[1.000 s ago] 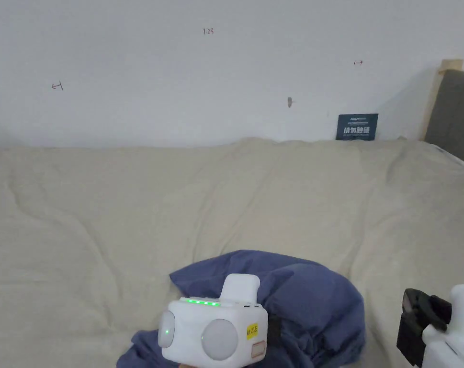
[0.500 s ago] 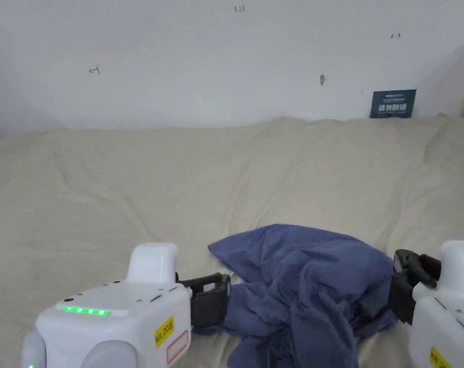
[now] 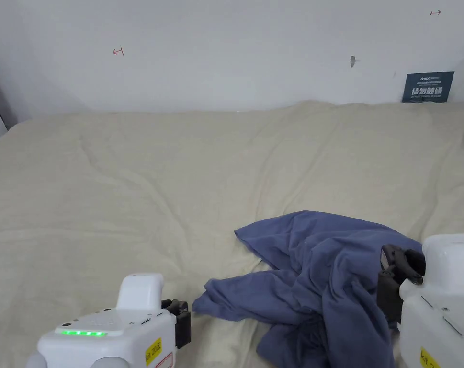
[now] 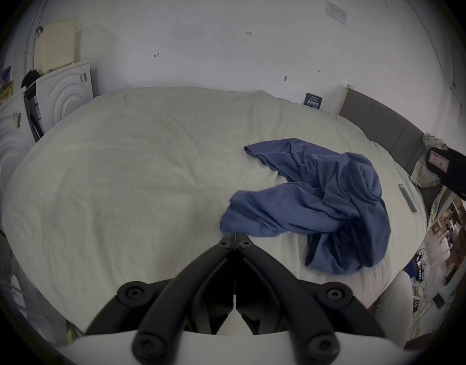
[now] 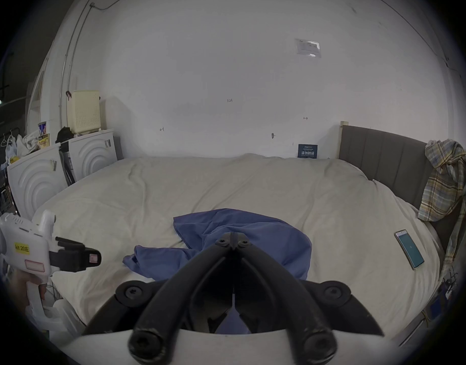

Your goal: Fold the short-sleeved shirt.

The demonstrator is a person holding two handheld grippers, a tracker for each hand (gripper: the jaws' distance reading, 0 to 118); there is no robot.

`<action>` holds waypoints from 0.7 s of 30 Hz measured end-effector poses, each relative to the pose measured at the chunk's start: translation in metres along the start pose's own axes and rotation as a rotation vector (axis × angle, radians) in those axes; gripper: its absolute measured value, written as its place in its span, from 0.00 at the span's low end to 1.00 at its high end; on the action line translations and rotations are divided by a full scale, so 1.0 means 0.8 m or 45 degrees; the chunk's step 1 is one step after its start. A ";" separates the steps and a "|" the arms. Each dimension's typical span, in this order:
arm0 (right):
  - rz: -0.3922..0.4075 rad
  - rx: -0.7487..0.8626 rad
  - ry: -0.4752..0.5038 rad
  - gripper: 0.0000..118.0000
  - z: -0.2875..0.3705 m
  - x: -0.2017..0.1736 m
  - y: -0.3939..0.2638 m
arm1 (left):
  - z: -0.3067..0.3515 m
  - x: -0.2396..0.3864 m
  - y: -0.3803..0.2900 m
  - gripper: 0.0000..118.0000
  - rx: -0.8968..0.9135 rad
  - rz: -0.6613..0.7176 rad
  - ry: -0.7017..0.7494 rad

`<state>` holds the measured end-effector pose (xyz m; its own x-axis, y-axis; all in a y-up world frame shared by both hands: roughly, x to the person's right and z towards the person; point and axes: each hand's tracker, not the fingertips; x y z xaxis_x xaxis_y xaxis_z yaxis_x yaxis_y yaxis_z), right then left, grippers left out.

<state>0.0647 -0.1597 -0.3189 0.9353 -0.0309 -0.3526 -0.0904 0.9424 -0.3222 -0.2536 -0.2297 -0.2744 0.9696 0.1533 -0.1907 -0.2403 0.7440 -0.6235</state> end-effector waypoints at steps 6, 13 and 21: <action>0.003 -0.022 -0.009 0.00 -0.011 0.006 0.001 | -0.062 0.012 0.027 0.58 -0.080 -0.142 0.016; -0.025 -0.076 -0.039 0.00 -0.030 0.018 -0.007 | -0.138 0.004 0.040 0.83 -0.198 -0.100 -0.010; -0.021 -0.125 -0.066 0.00 -0.043 0.025 -0.012 | -0.135 0.044 0.018 0.07 -0.161 -0.181 -0.064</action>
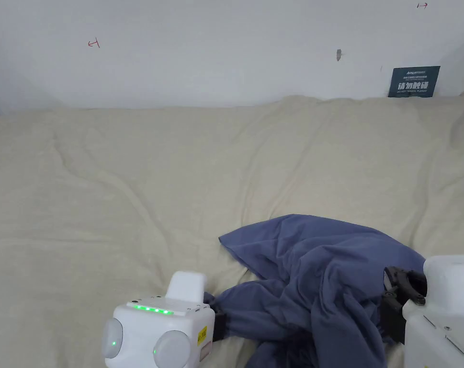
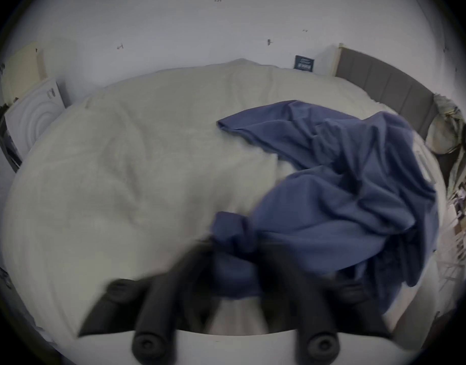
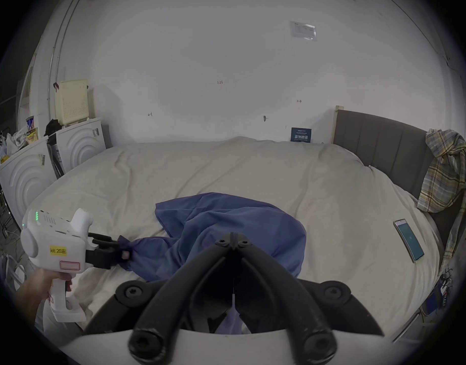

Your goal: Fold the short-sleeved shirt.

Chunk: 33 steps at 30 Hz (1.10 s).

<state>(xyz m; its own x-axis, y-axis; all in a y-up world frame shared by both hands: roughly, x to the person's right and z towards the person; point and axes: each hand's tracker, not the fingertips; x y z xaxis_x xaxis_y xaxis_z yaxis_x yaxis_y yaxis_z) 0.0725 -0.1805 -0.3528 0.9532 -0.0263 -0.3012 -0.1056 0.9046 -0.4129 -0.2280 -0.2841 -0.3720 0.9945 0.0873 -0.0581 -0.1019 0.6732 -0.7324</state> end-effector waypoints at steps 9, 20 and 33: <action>-0.007 0.033 0.073 0.00 0.000 0.018 0.030 | 0.047 0.005 0.016 0.07 0.067 -0.067 0.088; 0.134 -0.200 0.440 0.00 -0.163 0.001 0.174 | 0.054 0.007 0.005 0.07 0.078 -0.082 0.073; 0.413 -0.896 0.427 0.87 -0.450 -0.037 0.141 | 0.056 -0.001 0.010 0.07 0.059 -0.041 0.038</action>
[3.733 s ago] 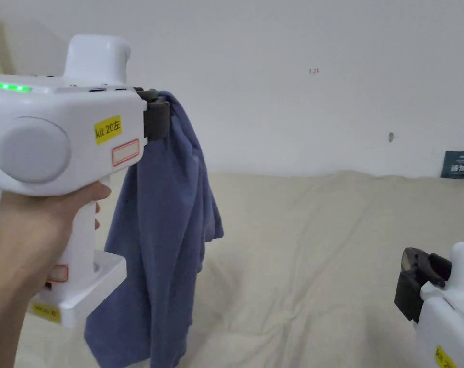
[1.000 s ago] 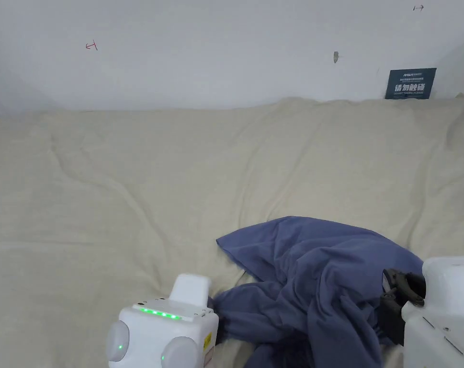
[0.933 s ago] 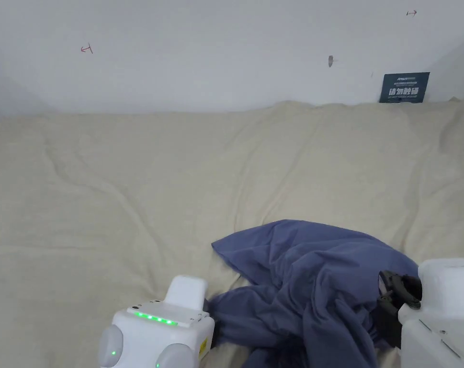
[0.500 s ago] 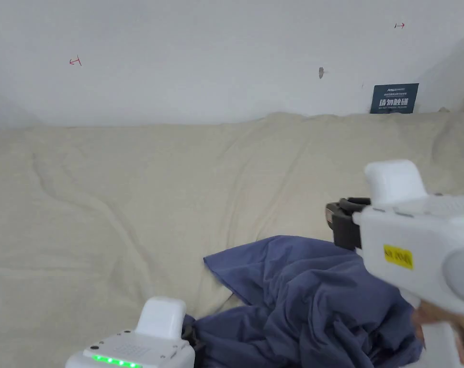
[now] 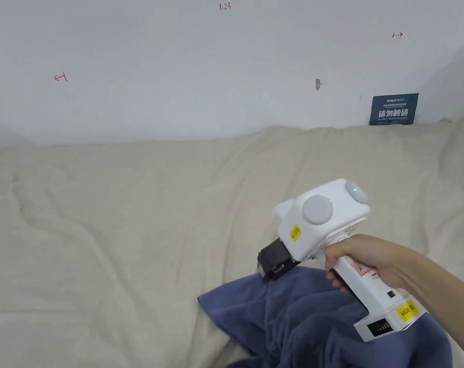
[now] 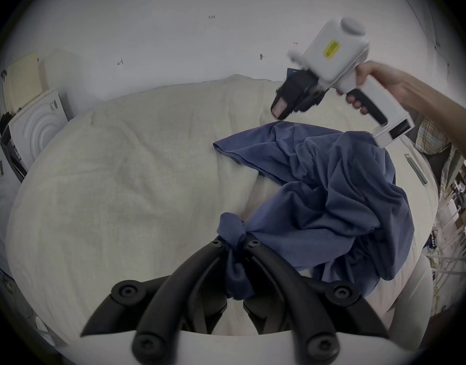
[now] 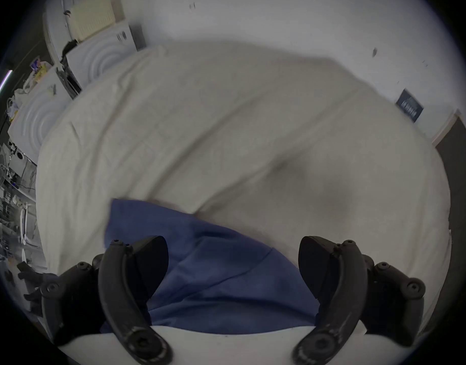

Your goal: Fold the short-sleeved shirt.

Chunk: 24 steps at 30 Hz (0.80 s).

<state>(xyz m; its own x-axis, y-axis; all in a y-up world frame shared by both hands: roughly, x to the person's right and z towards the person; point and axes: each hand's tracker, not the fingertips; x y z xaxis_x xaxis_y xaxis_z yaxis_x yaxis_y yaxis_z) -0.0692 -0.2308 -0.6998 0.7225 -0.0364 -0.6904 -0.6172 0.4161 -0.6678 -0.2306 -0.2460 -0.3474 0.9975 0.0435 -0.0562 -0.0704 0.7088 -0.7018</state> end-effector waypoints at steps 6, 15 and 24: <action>0.052 -0.090 -0.039 0.82 -0.037 0.009 -0.021 | -0.008 -0.001 0.005 0.07 -0.021 -0.031 0.008; 0.090 -0.128 -0.058 0.02 0.001 0.003 -0.017 | -0.010 -0.004 0.008 0.07 -0.020 0.014 0.009; -0.113 0.119 -0.059 0.02 0.121 0.031 -0.034 | 0.029 -0.020 0.030 0.07 0.064 0.006 0.043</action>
<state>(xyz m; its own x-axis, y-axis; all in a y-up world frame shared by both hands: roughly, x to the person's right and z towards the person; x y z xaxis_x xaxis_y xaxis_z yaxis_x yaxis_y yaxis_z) -0.0044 -0.1555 -0.6719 0.7879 -0.0354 -0.6148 -0.5201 0.4963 -0.6951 -0.2482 -0.2131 -0.3469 0.9962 0.0241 -0.0840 -0.0741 0.7434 -0.6648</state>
